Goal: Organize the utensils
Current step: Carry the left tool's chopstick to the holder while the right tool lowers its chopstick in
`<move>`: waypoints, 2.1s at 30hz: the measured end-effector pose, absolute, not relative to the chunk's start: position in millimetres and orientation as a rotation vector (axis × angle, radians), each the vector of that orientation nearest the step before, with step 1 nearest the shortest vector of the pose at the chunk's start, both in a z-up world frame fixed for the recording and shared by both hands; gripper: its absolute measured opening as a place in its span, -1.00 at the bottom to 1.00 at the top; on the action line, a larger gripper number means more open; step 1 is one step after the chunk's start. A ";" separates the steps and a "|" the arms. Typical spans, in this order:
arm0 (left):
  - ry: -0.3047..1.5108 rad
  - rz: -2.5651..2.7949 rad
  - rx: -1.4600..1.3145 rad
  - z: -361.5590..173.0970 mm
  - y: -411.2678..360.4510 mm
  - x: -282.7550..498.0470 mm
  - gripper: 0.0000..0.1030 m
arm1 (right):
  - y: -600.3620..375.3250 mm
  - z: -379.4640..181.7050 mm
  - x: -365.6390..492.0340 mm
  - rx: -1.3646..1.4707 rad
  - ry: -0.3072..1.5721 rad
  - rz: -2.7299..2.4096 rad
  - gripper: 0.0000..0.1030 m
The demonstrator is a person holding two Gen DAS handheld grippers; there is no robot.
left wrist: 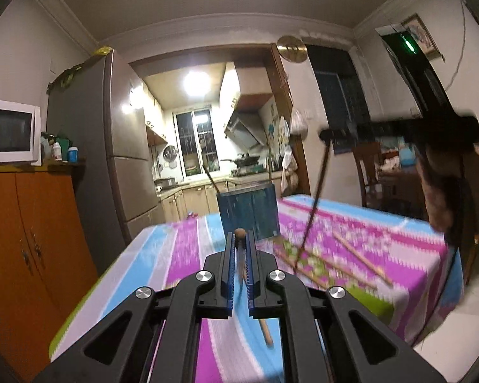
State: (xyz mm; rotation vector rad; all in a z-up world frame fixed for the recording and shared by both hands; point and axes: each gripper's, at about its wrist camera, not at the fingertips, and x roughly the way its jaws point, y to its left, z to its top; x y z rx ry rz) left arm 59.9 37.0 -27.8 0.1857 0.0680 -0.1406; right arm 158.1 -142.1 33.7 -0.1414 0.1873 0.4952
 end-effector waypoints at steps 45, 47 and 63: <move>0.107 -0.187 0.059 219.1 19.3 314.1 -0.86 | -140.6 220.0 345.9 -0.060 0.127 0.493 -0.91; 0.111 -0.180 0.055 217.9 18.6 326.4 -0.86 | -137.8 220.1 360.8 -0.062 0.126 0.490 -0.91; 0.232 -0.158 0.042 158.1 23.6 402.4 -0.86 | -136.8 155.1 431.9 -0.022 0.259 0.480 -0.91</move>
